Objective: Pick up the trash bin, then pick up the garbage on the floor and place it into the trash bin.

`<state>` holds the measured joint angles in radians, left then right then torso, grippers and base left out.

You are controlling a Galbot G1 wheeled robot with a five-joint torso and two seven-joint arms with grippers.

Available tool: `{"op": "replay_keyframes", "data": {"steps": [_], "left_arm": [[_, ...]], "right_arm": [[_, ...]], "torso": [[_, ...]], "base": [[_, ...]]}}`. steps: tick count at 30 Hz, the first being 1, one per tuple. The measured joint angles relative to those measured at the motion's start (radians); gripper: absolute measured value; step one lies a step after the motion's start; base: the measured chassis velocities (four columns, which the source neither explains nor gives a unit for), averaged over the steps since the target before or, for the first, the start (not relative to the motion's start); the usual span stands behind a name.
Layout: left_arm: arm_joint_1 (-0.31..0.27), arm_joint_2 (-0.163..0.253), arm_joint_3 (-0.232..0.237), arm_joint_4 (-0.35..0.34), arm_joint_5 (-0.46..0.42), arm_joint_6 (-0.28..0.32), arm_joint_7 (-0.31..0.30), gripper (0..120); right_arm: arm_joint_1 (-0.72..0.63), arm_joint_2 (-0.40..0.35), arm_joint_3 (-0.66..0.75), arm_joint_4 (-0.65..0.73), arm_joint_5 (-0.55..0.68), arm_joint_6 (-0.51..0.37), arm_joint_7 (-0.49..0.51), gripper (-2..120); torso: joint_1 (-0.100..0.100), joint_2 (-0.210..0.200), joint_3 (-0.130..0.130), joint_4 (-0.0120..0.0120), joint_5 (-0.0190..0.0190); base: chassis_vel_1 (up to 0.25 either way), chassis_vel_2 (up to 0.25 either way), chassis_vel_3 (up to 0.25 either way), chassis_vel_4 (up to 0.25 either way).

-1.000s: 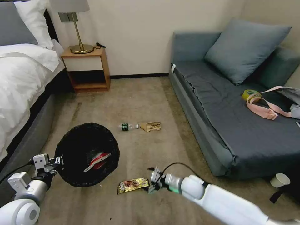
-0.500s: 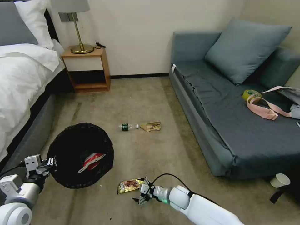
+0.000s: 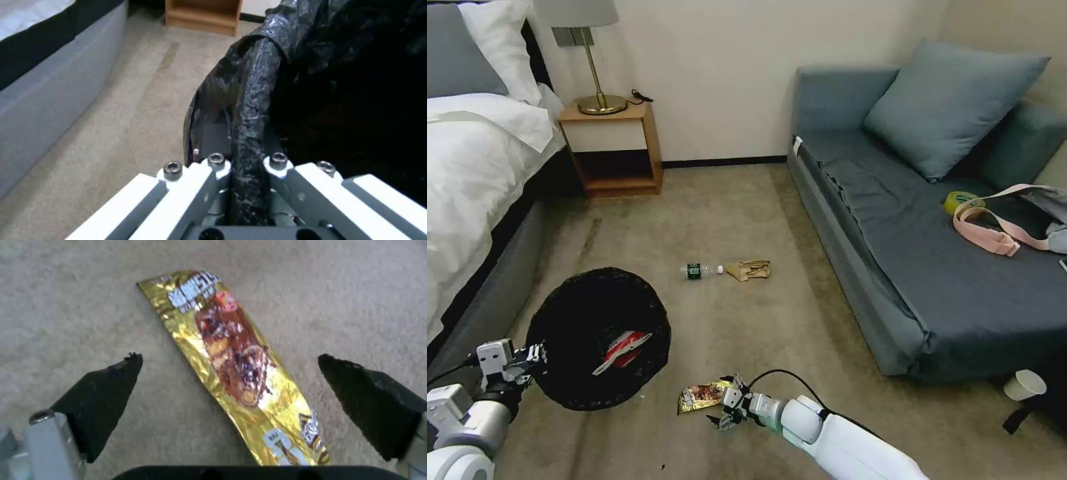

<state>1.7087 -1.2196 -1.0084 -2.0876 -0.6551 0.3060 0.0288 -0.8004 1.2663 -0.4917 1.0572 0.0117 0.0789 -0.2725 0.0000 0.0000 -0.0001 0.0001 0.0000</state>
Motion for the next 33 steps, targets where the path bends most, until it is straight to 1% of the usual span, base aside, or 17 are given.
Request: {"op": "replay_keyframes", "data": {"steps": [10,18,27,33], "left_arm": [[0.02,-0.011,-0.018,-0.008,0.0,-0.004,0.002,1],[0.035,-0.025,-0.018,-0.01,0.012,-0.013,0.006,1],[0.038,-0.027,-0.016,-0.01,0.016,-0.016,0.007,1],[0.038,-0.031,-0.008,-0.011,0.025,-0.016,0.008,1]], "right_arm": [[0.01,0.041,0.047,-0.1,-0.038,0.051,-0.008,100],[0.021,0.059,0.065,-0.147,-0.062,0.067,-0.011,100],[0.016,0.064,0.076,-0.168,-0.082,0.069,-0.007,100],[0.015,0.078,0.093,-0.208,-0.093,0.09,-0.005,100]], "torso": [[0.0,0.0,0.0,-0.0001,0.0],[0.0,0.0,0.0,0.0,0.0],[0.0,0.0,0.0,-0.0001,0.0],[0.0,0.0,0.0,-0.0001,0.0001]], "base": [[0.0,0.0,0.0,0.0],[0.0,0.0,0.0,0.0],[0.0,0.0,0.0,0.0],[0.0,0.0,0.0,0.0]]}}
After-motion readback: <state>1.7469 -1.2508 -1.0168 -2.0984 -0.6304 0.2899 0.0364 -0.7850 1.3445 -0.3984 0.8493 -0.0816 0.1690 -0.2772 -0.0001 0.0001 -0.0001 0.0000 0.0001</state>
